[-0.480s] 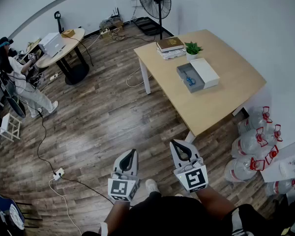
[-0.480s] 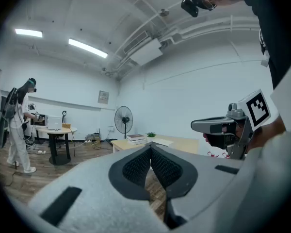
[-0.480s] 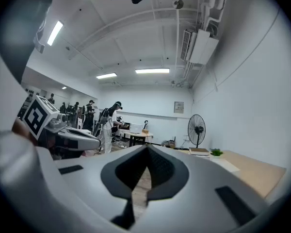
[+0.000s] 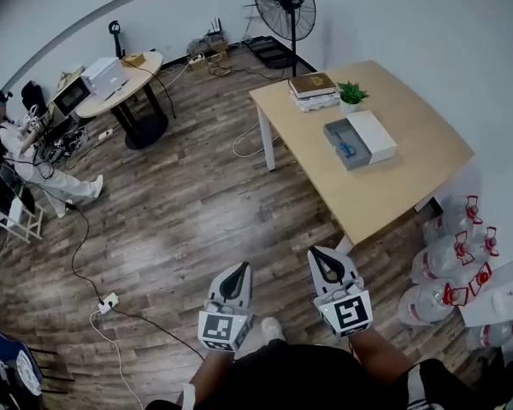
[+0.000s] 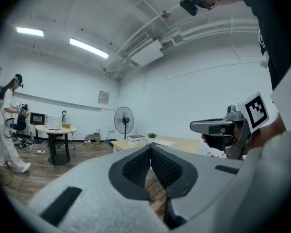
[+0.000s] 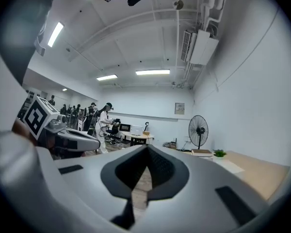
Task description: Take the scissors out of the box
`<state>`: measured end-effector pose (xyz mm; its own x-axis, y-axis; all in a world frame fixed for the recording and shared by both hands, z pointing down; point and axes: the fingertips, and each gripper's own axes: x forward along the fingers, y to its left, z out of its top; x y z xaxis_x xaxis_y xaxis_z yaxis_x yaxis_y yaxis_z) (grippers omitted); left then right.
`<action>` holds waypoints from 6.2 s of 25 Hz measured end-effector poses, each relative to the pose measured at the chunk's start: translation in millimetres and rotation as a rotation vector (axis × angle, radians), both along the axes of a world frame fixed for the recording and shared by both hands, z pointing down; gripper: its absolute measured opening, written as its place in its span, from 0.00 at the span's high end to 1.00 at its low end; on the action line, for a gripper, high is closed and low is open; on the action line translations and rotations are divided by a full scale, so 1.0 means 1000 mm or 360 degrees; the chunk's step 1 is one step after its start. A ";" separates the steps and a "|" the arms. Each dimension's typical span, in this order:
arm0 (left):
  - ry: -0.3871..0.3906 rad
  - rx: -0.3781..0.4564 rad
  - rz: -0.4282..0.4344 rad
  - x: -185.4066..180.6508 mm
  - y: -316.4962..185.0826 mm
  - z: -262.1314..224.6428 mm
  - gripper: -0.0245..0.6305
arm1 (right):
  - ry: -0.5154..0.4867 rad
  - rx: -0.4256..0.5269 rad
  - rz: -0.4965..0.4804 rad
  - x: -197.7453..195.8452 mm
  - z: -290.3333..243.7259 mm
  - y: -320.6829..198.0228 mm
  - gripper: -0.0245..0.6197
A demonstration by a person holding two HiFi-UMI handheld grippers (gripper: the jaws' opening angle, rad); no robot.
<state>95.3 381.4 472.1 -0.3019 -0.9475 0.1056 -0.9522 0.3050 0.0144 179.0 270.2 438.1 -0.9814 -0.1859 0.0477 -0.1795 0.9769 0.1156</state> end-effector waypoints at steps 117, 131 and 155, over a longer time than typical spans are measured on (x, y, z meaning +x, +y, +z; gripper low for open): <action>0.0057 -0.0165 0.1236 -0.324 -0.634 0.032 0.97 | 0.1952 -0.0708 0.0436 -0.201 0.314 -0.566 0.84; 0.0036 -0.0178 0.1234 -0.308 -0.622 0.033 0.97 | 0.1702 -0.0346 0.0673 -0.197 0.249 -0.568 0.85; 0.0009 -0.0125 0.1372 -0.266 -0.637 0.016 0.97 | 0.0275 0.0098 0.1552 -0.174 0.011 -0.563 0.84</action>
<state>-170.9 -255.1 488.4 0.5192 -0.8356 0.1796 -0.8518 -0.5231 0.0287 5.4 -292.7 449.0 -0.3778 -0.9154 0.1386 -0.8776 0.4018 0.2615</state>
